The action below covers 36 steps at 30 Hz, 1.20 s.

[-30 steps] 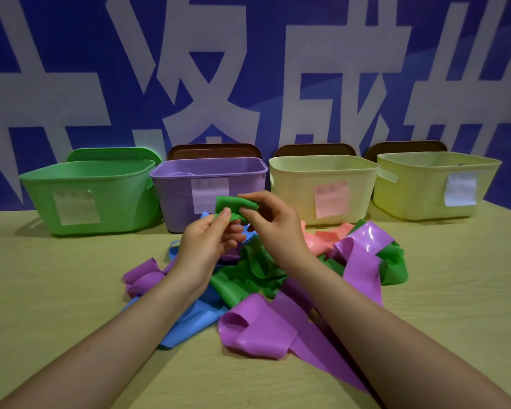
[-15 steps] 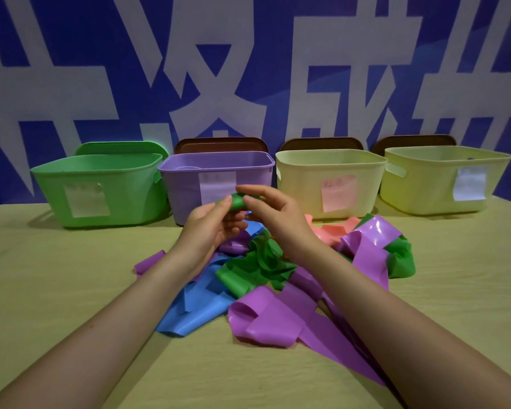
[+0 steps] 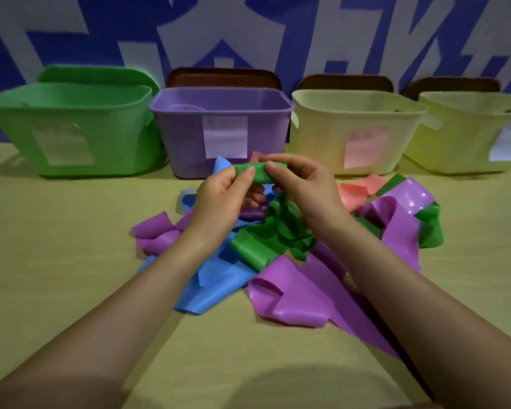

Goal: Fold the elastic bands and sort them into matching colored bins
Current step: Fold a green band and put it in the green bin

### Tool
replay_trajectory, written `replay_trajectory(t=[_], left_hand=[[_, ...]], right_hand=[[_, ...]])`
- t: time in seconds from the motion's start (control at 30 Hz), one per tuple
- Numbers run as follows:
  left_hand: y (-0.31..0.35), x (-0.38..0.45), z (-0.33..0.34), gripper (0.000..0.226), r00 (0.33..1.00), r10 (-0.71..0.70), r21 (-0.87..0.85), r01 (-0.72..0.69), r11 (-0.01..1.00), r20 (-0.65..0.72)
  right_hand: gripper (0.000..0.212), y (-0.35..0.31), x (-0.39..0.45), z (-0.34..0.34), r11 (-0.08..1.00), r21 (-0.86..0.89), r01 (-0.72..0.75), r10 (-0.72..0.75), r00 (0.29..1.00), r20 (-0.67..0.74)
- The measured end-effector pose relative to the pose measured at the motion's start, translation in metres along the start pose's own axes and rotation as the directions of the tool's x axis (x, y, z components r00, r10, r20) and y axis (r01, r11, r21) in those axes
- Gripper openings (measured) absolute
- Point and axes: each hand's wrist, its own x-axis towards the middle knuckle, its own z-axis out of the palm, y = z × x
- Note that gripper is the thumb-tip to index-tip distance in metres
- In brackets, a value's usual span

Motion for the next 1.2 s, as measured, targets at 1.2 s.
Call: replay_trajectory(t=[1.2], left_hand=[[0.258, 0.128, -0.047, 0.012, 0.804, -0.497, -0.238, 0.439, 0.866, -0.326]], right_hand=[[0.009, -0.210, 0.169, 0.058, 0.805, 0.258, -0.535, 0.483, 0.842, 0.239]])
